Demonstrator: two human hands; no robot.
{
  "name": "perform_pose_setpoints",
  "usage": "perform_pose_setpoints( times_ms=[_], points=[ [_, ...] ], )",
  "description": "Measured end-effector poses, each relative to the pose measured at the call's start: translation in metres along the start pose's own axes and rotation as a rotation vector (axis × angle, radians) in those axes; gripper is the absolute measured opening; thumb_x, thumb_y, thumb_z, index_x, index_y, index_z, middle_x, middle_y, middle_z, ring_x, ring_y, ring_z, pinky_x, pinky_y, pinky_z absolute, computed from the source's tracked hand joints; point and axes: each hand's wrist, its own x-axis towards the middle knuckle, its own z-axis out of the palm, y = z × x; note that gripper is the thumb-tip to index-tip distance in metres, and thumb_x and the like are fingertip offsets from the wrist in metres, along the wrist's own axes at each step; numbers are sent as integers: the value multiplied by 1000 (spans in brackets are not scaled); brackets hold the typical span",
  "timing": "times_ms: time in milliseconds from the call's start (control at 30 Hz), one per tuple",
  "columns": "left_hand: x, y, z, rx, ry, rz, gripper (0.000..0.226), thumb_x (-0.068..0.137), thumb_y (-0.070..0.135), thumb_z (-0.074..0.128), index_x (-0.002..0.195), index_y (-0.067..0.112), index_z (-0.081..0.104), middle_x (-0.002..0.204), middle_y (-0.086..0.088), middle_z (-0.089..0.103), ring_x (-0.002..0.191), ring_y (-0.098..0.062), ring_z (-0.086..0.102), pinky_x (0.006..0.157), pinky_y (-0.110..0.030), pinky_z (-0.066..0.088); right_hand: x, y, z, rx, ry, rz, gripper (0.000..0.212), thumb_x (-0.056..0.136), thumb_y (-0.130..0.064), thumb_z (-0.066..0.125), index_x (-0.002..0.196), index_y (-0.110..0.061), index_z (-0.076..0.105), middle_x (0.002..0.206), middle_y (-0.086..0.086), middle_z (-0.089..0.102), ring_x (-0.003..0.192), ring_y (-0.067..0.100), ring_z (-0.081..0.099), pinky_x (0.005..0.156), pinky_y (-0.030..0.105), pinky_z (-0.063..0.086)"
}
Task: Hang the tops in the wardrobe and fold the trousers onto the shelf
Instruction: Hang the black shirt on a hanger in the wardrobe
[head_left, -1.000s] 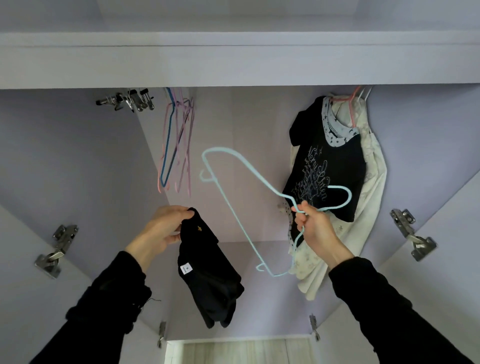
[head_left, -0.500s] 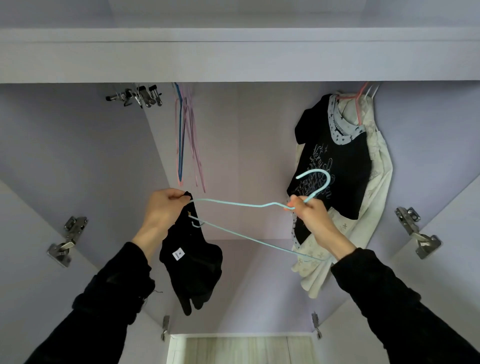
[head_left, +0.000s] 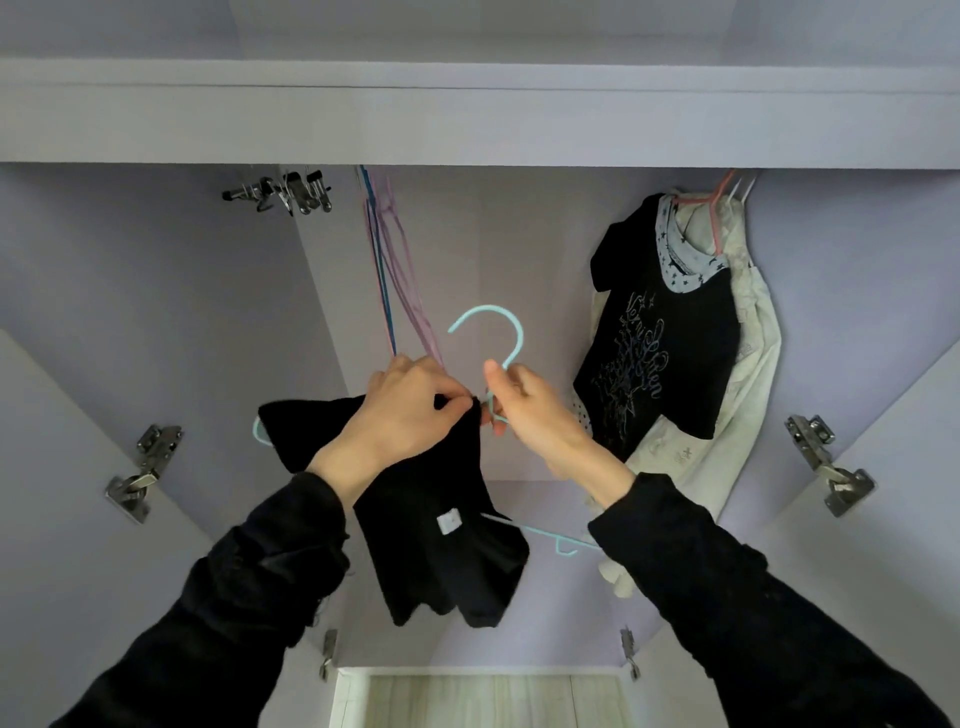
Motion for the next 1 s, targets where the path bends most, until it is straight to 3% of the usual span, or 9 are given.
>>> perform_pose_setpoints(
  times_ms=[133,333,433,567,633,733,833,900,1000],
  points=[
    [-2,-3,-1,156,19,83,25,93,30,54,117,32,61,112,7,54,110,-15,42,84,-25,17,-3,-1,-4,109,44,-11,33,100,-36,38,73,-17,41,66,0,56,51,3,49,47,6,36],
    [-6,-8,-4,4,173,95,18,89,8,61,103,11,71,100,-3,65,96,-23,60,95,-35,41,-6,6,-14,-101,147,-145,25,96,-30,51,97,-7,62,94,1,65,88,10,61,81,23,46],
    [-8,-11,-8,-41,240,63,17,90,8,59,103,9,70,101,-1,64,96,-20,59,89,-21,37,-15,18,-14,-232,371,-352,14,92,-13,58,86,-2,65,83,6,60,77,19,56,73,24,41],
    [-8,-5,-18,-53,327,69,15,87,5,61,99,7,71,98,-2,65,95,-20,60,82,-13,33,-28,36,12,-325,17,-279,22,91,-21,59,110,-11,62,102,-3,63,60,-3,48,67,19,38],
    [-8,-1,-25,-71,365,87,16,87,3,61,98,7,71,94,1,63,93,-19,60,81,-12,33,-30,46,26,-278,-129,-211,26,92,-23,59,115,-13,58,94,-6,60,54,-5,47,63,18,41],
    [-11,-3,-35,-76,418,70,17,88,5,60,100,9,71,94,2,62,92,-18,59,81,-14,35,-33,54,38,-175,-110,-181,9,92,-19,60,85,-13,58,59,-8,50,44,3,49,49,19,39],
    [-14,-14,-43,-86,474,-8,18,89,6,58,103,8,70,99,-3,63,94,-19,58,79,-13,32,-35,67,38,-250,-211,-121,20,93,-20,59,73,-20,55,50,-14,47,43,2,51,48,14,38],
    [-17,-24,-48,-89,508,-63,18,90,6,58,103,7,69,101,-6,63,96,-22,58,80,-16,33,-37,86,31,-478,-306,-62,20,94,-30,55,78,-17,58,58,-6,57,57,14,59,59,26,47],
    [-20,-44,-54,-56,510,-140,17,89,6,59,103,6,69,102,-10,64,99,-29,59,85,-25,36,-40,110,4,-663,-253,-31,34,93,-34,54,120,-13,58,92,3,66,88,20,62,76,29,49]
  ],
)
